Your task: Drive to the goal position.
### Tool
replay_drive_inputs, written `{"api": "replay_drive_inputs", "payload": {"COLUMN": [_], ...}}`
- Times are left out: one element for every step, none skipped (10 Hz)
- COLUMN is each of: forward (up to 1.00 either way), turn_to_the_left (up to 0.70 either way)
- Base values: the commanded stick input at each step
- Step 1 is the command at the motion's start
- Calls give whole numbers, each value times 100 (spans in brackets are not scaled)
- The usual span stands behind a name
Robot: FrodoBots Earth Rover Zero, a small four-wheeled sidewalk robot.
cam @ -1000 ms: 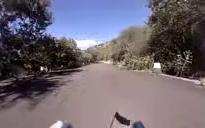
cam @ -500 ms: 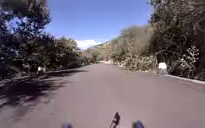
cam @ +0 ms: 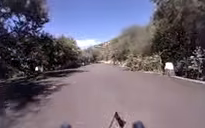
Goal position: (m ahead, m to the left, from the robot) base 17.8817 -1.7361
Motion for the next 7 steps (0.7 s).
{"api": "replay_drive_inputs", "payload": {"forward": [85,85,85,85,85,85,85], "turn_to_the_left": [0,0,0,0,0,0,0]}}
